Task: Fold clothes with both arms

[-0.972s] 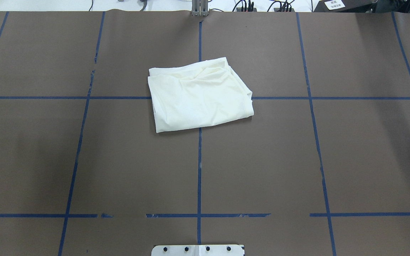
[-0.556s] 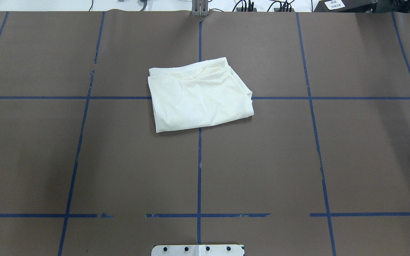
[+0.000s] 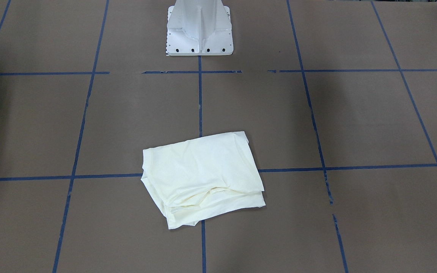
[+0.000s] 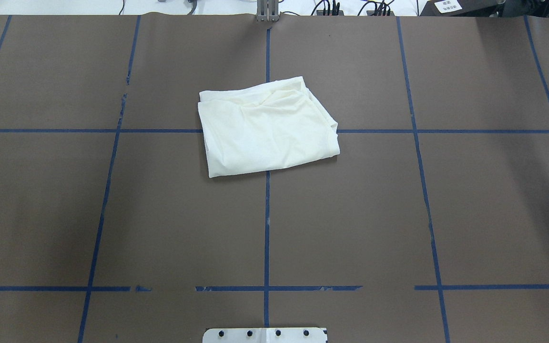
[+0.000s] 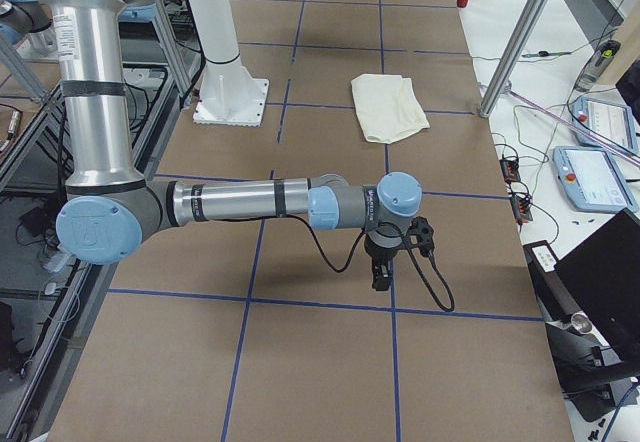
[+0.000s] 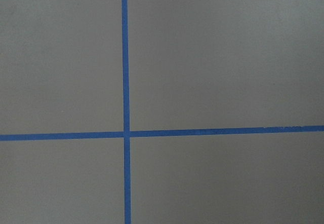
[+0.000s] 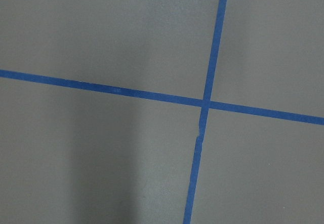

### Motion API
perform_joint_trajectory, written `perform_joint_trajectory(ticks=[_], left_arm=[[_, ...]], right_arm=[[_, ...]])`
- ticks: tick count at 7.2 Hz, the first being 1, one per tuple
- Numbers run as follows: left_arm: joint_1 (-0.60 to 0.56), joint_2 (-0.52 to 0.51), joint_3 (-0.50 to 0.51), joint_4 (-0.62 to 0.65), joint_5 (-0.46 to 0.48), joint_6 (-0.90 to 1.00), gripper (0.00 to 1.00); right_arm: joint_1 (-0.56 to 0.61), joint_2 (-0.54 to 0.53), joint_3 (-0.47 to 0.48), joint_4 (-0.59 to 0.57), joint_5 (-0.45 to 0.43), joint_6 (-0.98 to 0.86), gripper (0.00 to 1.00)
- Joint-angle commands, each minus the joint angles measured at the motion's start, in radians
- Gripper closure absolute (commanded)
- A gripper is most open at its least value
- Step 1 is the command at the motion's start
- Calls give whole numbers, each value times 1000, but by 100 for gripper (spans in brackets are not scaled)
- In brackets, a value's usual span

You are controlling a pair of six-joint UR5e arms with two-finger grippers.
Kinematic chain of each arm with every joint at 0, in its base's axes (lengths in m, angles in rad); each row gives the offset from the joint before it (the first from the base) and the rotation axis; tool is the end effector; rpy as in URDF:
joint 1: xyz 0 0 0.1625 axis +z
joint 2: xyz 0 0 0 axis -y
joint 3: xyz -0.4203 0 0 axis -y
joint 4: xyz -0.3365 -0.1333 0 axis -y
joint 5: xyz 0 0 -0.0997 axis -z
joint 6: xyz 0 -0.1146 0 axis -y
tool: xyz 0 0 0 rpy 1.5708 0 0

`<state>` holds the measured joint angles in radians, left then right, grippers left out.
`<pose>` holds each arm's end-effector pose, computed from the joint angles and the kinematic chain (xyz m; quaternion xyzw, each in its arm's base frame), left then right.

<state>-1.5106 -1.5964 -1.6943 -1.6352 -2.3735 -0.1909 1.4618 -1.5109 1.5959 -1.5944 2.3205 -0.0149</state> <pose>-0.0232 -0.4601 0.5894 0.0487 0.3977 -0.0182 0.9161 0.0043 -0.4683 0.6311 0.0113 -0.3669 -0.0688 0.9276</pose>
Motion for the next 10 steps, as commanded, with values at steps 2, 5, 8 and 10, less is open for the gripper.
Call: perform_joint_trajectory(ticks=[2, 5, 8, 10], left_arm=[[0, 90, 5, 15, 48, 120, 0], [-2, 84, -27, 14, 51, 120, 0], [1, 87, -22, 14, 56, 122, 0], [4, 90, -10, 6, 54, 120, 0]], right_arm=[[-17, 0, -28, 5, -4, -2, 0], [-17, -18, -25, 7, 17, -7, 0], [-17, -26, -22, 7, 19, -8, 0], [-17, -29, -19, 7, 37, -8, 0]])
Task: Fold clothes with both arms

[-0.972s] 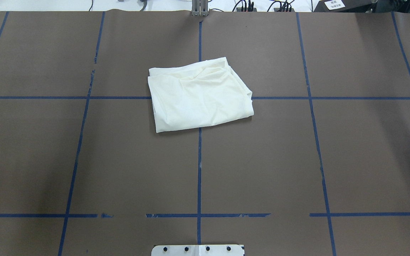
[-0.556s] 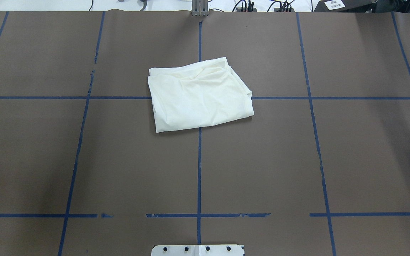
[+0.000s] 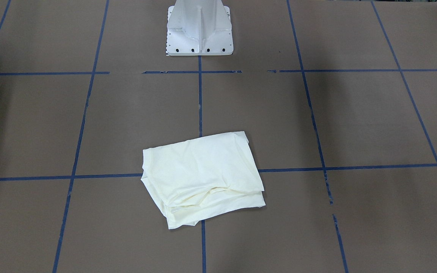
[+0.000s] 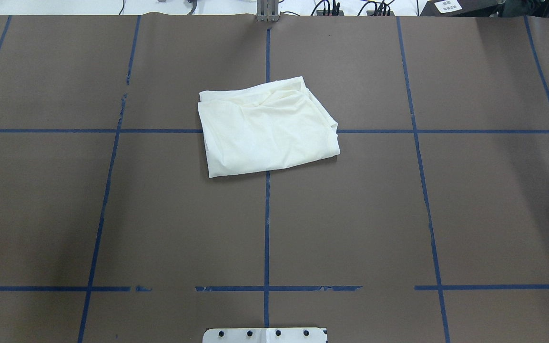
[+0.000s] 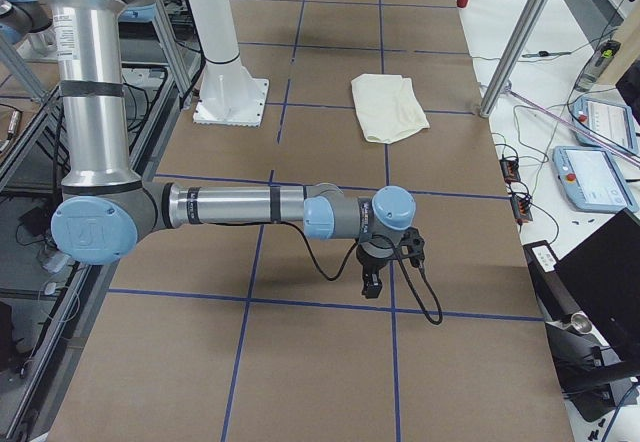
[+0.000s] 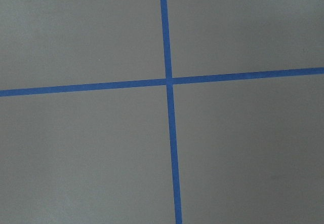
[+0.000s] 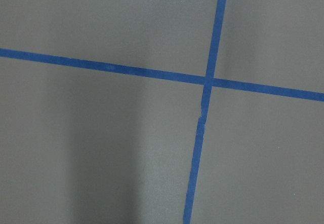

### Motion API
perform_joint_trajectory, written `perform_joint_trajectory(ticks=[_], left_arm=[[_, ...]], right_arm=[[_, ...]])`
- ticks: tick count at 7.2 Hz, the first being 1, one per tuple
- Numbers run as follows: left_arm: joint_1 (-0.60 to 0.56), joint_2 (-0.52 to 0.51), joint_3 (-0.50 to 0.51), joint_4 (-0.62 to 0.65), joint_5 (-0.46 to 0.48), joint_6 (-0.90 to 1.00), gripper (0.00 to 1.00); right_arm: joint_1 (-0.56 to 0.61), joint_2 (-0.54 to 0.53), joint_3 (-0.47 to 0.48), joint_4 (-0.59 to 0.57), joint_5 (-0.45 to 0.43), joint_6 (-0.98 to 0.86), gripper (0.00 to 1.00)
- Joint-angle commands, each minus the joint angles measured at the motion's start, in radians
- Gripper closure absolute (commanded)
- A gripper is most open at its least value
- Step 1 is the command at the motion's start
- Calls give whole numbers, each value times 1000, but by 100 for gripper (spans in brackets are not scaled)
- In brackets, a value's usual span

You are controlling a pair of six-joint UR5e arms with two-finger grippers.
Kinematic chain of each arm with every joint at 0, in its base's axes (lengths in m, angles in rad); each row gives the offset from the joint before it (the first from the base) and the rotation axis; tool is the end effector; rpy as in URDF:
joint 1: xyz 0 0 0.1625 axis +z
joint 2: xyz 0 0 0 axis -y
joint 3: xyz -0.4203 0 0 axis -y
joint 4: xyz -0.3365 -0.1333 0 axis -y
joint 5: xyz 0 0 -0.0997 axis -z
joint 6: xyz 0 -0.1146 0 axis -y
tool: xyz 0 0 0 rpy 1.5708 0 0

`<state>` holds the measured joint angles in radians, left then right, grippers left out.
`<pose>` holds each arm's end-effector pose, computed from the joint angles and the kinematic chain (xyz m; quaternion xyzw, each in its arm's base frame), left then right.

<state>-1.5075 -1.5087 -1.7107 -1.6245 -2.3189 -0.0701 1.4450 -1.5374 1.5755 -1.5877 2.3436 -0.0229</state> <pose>-0.0287 -0.4219 0.6260 0.0367 0.3679 0.0208 0.9289 -0.0038 -0.4548 0.6497 -0.0096 -0.3768 -0.0728 0.9234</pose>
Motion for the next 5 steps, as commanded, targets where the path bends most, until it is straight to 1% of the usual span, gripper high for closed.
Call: perform_joint_trajectory(ticks=[1, 5], left_arm=[[1, 2, 5, -5, -3, 0, 0], [1, 4, 5, -9, -2, 4, 0]], right_arm=[[0, -3, 12, 2, 14, 0, 0], [2, -9, 67, 3, 10, -3, 0]])
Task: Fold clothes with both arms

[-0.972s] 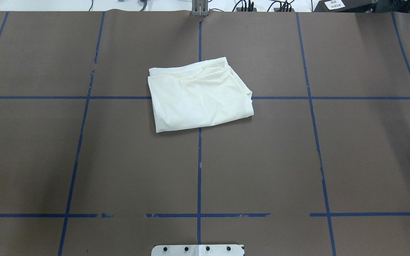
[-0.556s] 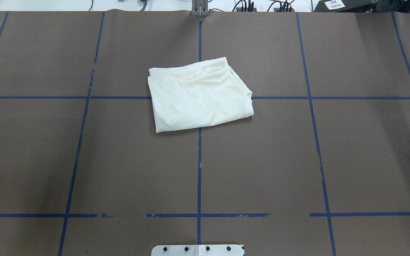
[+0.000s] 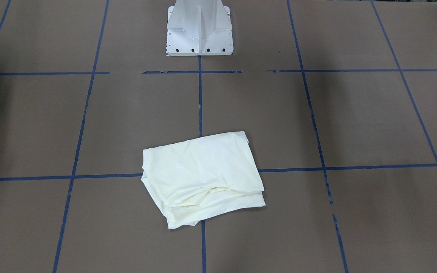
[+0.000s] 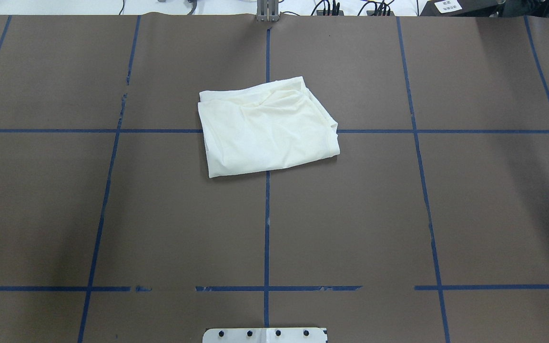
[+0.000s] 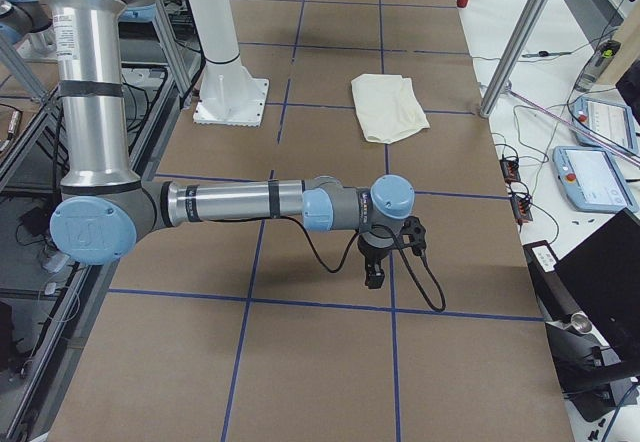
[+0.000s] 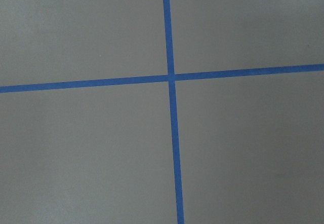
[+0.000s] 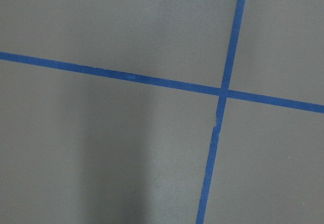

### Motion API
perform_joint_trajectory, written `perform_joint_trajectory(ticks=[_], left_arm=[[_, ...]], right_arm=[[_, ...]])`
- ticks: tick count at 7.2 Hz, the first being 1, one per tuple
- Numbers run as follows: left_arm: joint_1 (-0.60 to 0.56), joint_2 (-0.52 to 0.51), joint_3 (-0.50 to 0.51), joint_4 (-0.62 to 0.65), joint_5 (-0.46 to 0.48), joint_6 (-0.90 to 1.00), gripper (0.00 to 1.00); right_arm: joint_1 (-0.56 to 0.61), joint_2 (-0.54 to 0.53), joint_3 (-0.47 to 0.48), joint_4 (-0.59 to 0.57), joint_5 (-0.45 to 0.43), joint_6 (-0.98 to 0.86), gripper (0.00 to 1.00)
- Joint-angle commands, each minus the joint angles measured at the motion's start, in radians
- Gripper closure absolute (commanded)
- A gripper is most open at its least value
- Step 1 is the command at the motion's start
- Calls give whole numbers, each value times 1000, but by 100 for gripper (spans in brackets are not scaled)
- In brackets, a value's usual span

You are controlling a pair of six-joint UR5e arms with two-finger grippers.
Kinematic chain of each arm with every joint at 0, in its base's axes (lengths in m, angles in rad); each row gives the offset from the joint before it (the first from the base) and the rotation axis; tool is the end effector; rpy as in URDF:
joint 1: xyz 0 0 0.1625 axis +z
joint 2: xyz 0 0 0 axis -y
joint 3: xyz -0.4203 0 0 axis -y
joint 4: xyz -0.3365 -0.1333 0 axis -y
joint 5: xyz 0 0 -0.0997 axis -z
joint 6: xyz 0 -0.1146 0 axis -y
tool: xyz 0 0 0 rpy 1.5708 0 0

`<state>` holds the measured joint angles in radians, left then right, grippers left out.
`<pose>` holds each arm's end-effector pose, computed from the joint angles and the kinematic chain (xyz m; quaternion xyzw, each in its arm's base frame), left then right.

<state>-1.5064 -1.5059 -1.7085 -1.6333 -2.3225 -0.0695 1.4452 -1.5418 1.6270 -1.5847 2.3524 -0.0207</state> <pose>-0.0280 -0.4211 0.6269 0.0382 0.3696 0.0224 0.9281 -0.0045 -0.4557 0.6280 0.0130 -0.3819 -0.0811 0.9206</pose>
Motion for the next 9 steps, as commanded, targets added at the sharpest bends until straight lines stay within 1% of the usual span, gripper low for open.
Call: perform_joint_trajectory(ticks=[1, 3, 5, 9], left_arm=[[0, 4, 0, 0, 2, 4, 0], [0, 9, -5, 0, 2, 7, 0], [0, 12, -11, -2, -3, 7, 0], [0, -2, -20, 6, -6, 2, 0]], right_arm=[[0, -27, 45, 0, 1, -5, 0], [0, -31, 47, 14, 1, -2, 0], [0, -70, 48, 95, 1, 4, 0], [0, -78, 39, 106, -1, 5, 0]])
